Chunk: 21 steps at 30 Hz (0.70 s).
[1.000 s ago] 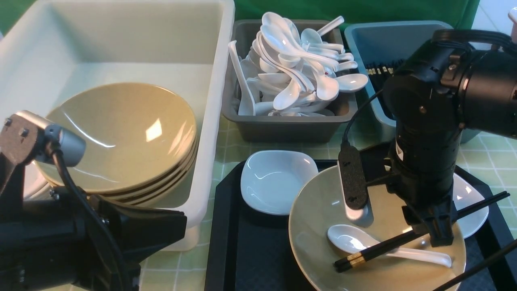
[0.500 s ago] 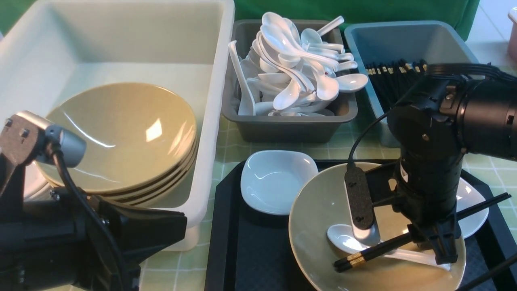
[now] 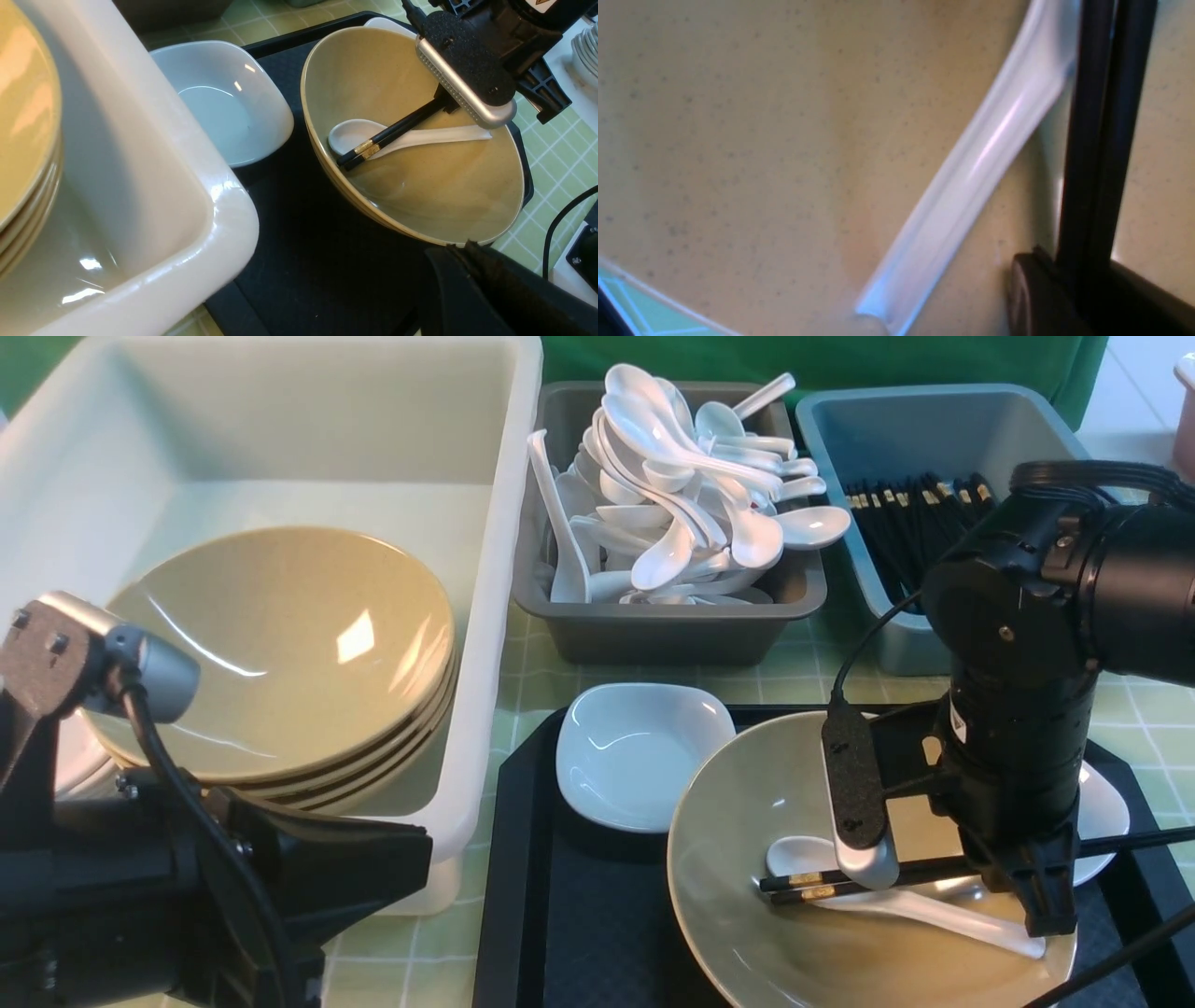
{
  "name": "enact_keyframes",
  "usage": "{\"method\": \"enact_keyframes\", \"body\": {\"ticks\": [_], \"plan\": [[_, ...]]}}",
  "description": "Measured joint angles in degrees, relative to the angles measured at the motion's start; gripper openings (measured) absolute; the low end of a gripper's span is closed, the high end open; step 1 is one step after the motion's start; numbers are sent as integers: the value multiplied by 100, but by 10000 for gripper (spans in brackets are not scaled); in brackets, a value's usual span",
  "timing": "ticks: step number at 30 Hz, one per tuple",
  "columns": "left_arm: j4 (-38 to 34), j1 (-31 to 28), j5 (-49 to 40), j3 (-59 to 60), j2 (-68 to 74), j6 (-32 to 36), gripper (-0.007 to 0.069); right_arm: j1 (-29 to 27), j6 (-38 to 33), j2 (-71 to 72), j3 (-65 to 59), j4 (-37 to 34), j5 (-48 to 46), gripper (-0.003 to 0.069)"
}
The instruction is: On green table put chopsticks spoon bowls plates into blue grey white boxes.
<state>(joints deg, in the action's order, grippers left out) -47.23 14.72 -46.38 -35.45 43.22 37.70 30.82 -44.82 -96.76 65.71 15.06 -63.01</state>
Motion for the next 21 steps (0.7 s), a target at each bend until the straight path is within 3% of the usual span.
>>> {"method": "enact_keyframes", "body": {"ticks": [12, 18, 21], "plan": [[0, 0, 6, 0, 0, 0, -2, -140, -46, 205, 238, -275, -112, 114], [-71, 0, 111, 0, 0, 68, -2, -690, -144, 357, 567, -1013, -216, 114], [-372, 0, 173, 0, 2, 521, -2, -1081, 18, 414, 772, -1435, -143, 114]]}}
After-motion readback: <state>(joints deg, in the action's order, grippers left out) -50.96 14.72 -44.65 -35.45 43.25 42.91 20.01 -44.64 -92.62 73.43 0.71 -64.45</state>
